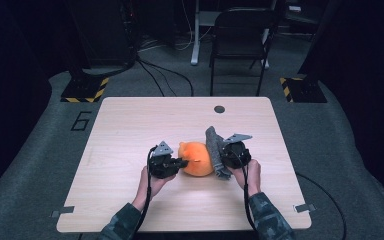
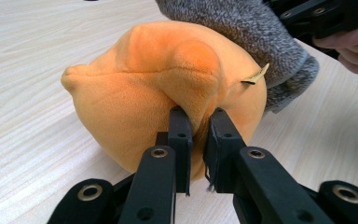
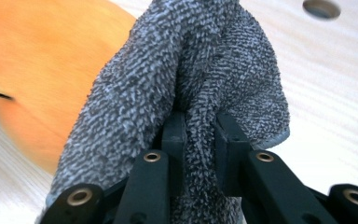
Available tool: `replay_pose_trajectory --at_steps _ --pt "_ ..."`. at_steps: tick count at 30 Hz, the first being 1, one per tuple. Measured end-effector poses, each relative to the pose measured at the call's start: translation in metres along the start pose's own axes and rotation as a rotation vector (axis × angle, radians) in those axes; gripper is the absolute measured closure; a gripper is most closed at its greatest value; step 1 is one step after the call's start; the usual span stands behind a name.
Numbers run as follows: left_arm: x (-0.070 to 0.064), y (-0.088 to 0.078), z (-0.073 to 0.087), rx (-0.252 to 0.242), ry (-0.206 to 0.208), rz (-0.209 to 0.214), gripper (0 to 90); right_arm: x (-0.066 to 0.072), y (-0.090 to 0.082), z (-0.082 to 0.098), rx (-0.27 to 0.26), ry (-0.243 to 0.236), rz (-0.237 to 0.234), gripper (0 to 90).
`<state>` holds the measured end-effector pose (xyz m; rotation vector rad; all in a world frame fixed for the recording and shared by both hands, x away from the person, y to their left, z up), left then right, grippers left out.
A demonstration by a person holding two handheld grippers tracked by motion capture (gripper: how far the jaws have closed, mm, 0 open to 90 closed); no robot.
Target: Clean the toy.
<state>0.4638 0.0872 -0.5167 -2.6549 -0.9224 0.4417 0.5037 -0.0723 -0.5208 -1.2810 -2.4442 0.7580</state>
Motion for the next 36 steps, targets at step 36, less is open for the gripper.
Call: replay_pose_trajectory --at_steps 36 --pt "-0.001 0.000 0.001 0.017 0.011 0.001 81.0 0.077 -0.023 -0.046 -0.154 -0.105 -0.163 75.6"
Point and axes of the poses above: each handheld gripper's, and its own axes: y roughly forward along the jaws, z roughly out of its underside, x roughly to its left, the point moved 10 cm from there along y, roughly forward along the jaws, and after that the axes turned 9 degrees about -x, right-handed, at the moved point
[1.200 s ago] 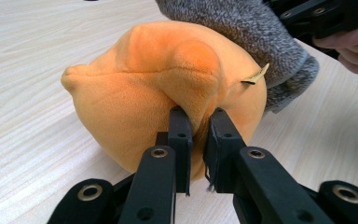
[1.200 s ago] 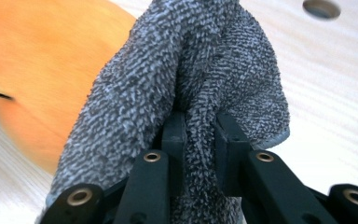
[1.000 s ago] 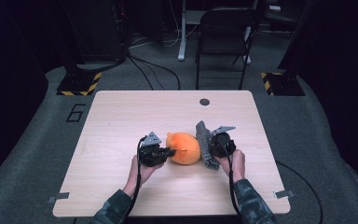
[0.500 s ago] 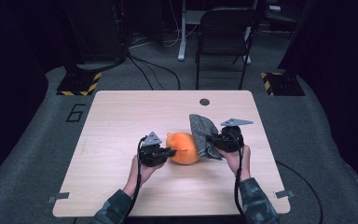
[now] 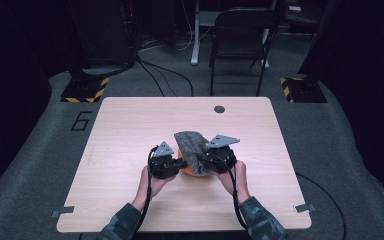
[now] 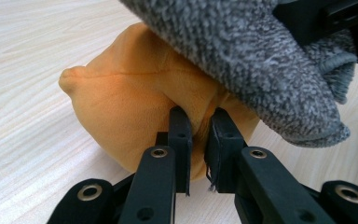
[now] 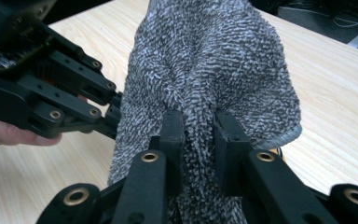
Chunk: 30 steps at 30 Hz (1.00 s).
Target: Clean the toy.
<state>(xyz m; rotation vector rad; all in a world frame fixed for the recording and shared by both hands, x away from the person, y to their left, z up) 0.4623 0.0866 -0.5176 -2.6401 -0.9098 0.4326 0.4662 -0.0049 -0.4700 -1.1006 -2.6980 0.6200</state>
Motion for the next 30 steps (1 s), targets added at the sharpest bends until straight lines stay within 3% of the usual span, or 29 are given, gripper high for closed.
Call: replay_pose_trajectory --at_steps 3,5,15,21,26,28,30 --pt "-0.002 0.001 0.000 0.000 -0.002 0.004 81.0 -0.010 -0.001 0.004 0.017 -0.039 0.035 75.7" --pt "-0.001 0.001 0.000 -0.002 -0.003 0.002 81.0 -0.016 -0.002 0.007 0.025 -0.032 0.046 75.7" --pt "0.002 0.000 0.000 0.002 0.000 -0.009 81.0 -0.055 -0.001 0.034 0.097 0.054 0.115 75.7" --pt "0.004 0.000 0.001 0.010 0.011 -0.022 81.0 -0.068 0.003 0.050 0.142 0.112 0.141 75.7" --pt "0.005 0.000 0.001 0.006 -0.003 -0.032 81.0 -0.075 0.006 0.060 0.166 0.129 0.145 75.6" --pt "0.006 0.000 0.001 0.005 -0.009 -0.039 81.0 -0.078 0.007 0.065 0.188 0.135 0.150 75.6" --pt "0.008 -0.001 0.002 0.008 0.002 -0.052 81.0 -0.085 0.010 0.078 0.258 0.118 0.169 75.6"
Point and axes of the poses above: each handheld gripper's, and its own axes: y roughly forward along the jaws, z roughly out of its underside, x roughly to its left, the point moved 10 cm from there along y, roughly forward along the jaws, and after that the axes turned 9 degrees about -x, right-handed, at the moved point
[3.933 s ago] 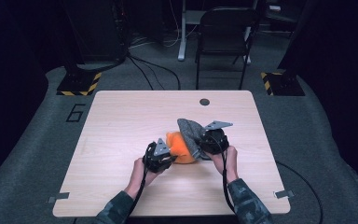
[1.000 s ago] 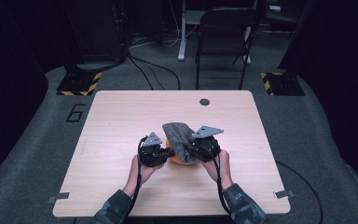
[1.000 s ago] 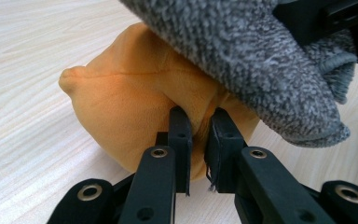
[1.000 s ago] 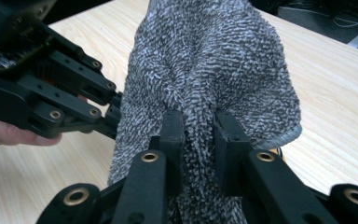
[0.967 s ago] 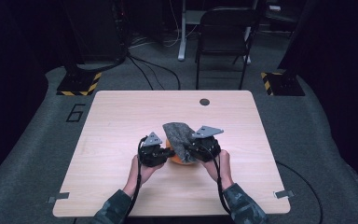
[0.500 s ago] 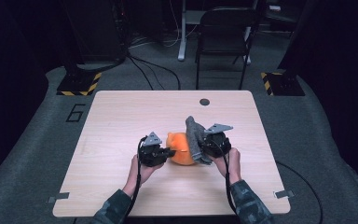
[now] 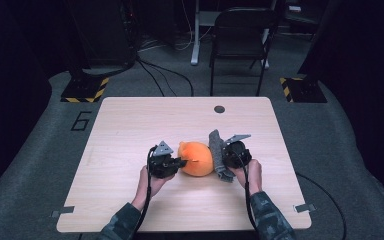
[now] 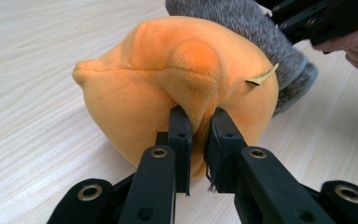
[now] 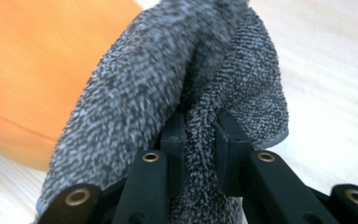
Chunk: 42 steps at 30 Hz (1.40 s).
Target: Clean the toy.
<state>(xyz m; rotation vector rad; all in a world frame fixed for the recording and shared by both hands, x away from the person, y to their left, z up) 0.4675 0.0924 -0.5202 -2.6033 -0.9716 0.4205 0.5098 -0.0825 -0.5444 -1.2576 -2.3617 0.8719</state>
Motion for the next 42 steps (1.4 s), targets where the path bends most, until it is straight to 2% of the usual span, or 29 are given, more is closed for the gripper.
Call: replay_pose_trajectory --at_steps 2,4,6,8,9,10,11,13,16,17,18,19,20,21,23,24,27,28,29,31,33,38,39,40,42 --pt "0.002 0.000 0.000 -0.001 -0.002 -0.008 81.1 -0.006 0.005 0.008 0.037 0.005 0.015 75.7" --pt "0.002 -0.001 0.000 -0.002 -0.011 -0.007 81.1 -0.010 0.004 0.009 0.027 0.030 0.009 75.9" --pt "0.003 -0.001 0.000 -0.002 -0.013 -0.010 81.1 -0.010 0.001 0.005 0.015 0.030 0.011 75.9" --pt "0.005 -0.001 0.000 0.000 0.000 -0.018 81.1 -0.008 -0.017 -0.014 -0.067 0.040 0.010 76.0" --pt "0.006 -0.001 0.000 -0.001 0.000 -0.021 81.1 -0.006 -0.023 -0.021 -0.094 0.031 0.001 76.0" --pt "0.006 -0.001 0.000 -0.001 0.000 -0.021 81.1 -0.006 -0.023 -0.021 -0.094 0.031 0.001 76.0" --pt "0.006 -0.001 0.000 0.000 -0.001 -0.019 81.0 0.000 -0.037 -0.033 -0.140 0.014 -0.016 76.0" --pt "0.005 -0.001 0.000 -0.003 -0.005 -0.014 81.0 0.009 -0.047 -0.044 -0.180 0.007 -0.030 76.0" --pt "0.005 -0.001 0.000 -0.004 0.000 -0.013 81.0 0.025 -0.055 -0.055 -0.232 -0.009 -0.070 76.1" --pt "0.004 -0.001 0.000 -0.007 -0.015 -0.013 81.0 0.031 -0.055 -0.057 -0.240 -0.010 -0.084 76.0" --pt "0.004 -0.001 0.000 -0.007 -0.015 -0.013 80.9 0.031 -0.055 -0.057 -0.240 -0.010 -0.084 76.0" --pt "0.005 -0.001 0.000 -0.008 -0.013 -0.013 80.9 0.037 -0.054 -0.058 -0.238 -0.018 -0.104 76.0" --pt "0.005 0.000 0.001 -0.008 -0.013 -0.007 80.8 0.046 -0.047 -0.054 -0.214 -0.023 -0.126 76.1" --pt "0.005 0.000 0.001 -0.008 -0.013 -0.007 80.5 0.046 -0.047 -0.054 -0.214 -0.023 -0.126 76.1" --pt "0.004 0.001 0.002 -0.006 0.001 -0.007 79.1 0.050 -0.030 -0.046 -0.182 -0.046 -0.114 76.4" --pt "0.004 0.001 0.002 -0.007 0.006 -0.010 77.4 0.050 -0.027 -0.045 -0.181 -0.043 -0.112 76.4" --pt "0.005 0.001 0.002 -0.006 0.012 -0.017 68.4 0.049 -0.025 -0.046 -0.184 -0.045 -0.100 76.5" --pt "0.006 0.000 0.002 -0.003 0.021 -0.024 68.4 0.049 -0.025 -0.046 -0.184 -0.045 -0.100 76.5" --pt "0.006 0.000 0.002 0.002 0.034 -0.038 61.6 0.050 -0.024 -0.046 -0.187 -0.045 -0.100 76.5" --pt "0.006 -0.001 0.002 0.012 0.064 -0.058 56.2 0.050 -0.023 -0.047 -0.189 -0.045 -0.097 76.5" --pt "0.006 -0.002 0.003 0.020 0.072 -0.062 51.6 0.050 -0.022 -0.047 -0.188 -0.046 -0.097 76.4" --pt "0.002 -0.005 0.007 0.051 0.110 -0.082 45.4 0.051 -0.020 -0.051 -0.188 -0.049 -0.091 76.6" --pt "0.001 -0.006 0.007 0.056 0.121 -0.092 43.9 0.051 -0.020 -0.051 -0.186 -0.046 -0.088 76.6" --pt "0.000 -0.006 0.009 0.069 0.153 -0.119 42.4 0.052 -0.019 -0.053 -0.187 -0.048 -0.086 76.6" --pt "-0.001 -0.003 0.011 0.074 0.158 -0.126 42.6 0.054 -0.018 -0.054 -0.193 -0.052 -0.084 76.6"
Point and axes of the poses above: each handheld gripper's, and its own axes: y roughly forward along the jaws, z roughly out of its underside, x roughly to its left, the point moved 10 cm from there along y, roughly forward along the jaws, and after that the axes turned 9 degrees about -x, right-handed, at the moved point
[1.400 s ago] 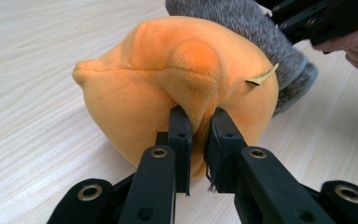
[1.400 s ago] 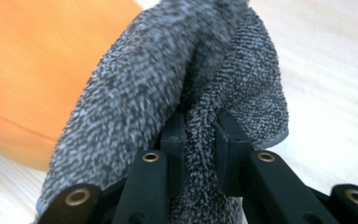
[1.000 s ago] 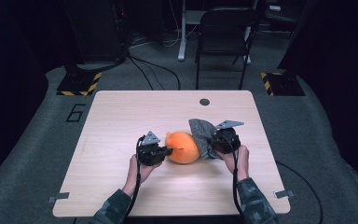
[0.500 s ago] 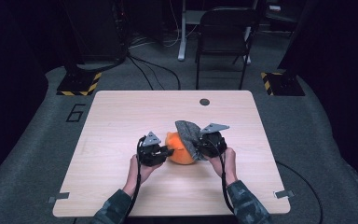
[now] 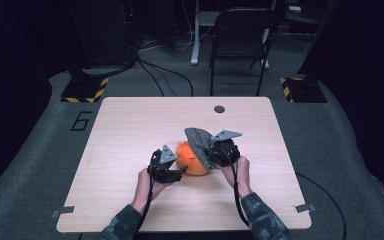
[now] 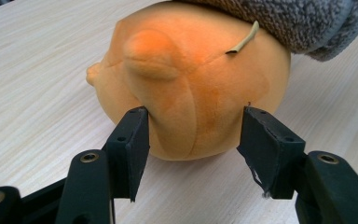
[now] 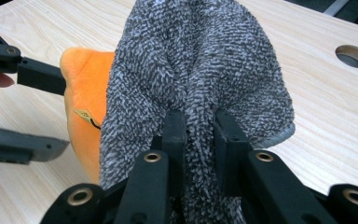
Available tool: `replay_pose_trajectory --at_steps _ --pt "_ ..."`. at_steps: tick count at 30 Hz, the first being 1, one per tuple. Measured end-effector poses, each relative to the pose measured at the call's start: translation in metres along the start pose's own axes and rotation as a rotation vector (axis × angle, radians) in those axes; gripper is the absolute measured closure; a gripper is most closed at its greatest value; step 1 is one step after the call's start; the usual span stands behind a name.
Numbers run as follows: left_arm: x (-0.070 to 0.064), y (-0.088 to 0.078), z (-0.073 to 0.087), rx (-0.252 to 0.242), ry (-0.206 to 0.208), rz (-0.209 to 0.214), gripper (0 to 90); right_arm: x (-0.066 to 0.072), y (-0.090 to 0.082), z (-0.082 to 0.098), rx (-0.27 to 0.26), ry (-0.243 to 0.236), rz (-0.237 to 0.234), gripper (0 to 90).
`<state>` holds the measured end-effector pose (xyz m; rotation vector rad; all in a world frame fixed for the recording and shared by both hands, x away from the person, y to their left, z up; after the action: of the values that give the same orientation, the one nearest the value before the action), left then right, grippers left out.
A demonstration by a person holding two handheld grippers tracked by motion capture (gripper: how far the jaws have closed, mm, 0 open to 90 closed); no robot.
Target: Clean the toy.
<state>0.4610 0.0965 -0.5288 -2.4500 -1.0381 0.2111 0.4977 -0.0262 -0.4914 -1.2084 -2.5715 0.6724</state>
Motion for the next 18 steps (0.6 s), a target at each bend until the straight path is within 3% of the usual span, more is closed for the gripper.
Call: replay_pose_trajectory --at_steps 3,8,10,15,16,18 --pt "0.000 0.003 0.004 0.018 0.004 -0.010 47.3 0.003 0.001 -0.001 -0.003 -0.006 0.001 76.6" --pt "0.000 0.008 0.006 0.003 0.000 -0.025 73.1 0.003 0.001 -0.001 -0.012 -0.001 0.002 76.6" --pt "0.002 0.007 0.004 -0.008 -0.013 -0.038 78.6 0.003 -0.001 -0.003 -0.022 -0.003 0.000 76.6" --pt "0.005 0.001 -0.003 -0.040 -0.093 -0.005 81.8 0.006 -0.012 -0.010 -0.057 -0.003 -0.002 76.5" --pt "0.005 0.001 -0.003 -0.040 -0.093 -0.005 82.0 0.007 -0.014 -0.012 -0.063 0.000 -0.002 76.5" --pt "0.007 -0.003 -0.010 -0.064 -0.141 0.016 82.3 0.010 -0.020 -0.017 -0.079 0.002 -0.013 76.5"
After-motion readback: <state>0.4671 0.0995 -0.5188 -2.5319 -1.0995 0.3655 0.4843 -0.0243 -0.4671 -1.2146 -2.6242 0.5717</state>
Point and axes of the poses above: each handheld gripper's, and its own axes: y roughly forward along the jaws, z roughly out of its underside, x roughly to its left, the point moved 10 cm from there along y, roughly forward along the jaws, and after that the axes turned 9 degrees about -x, right-handed, at the moved point
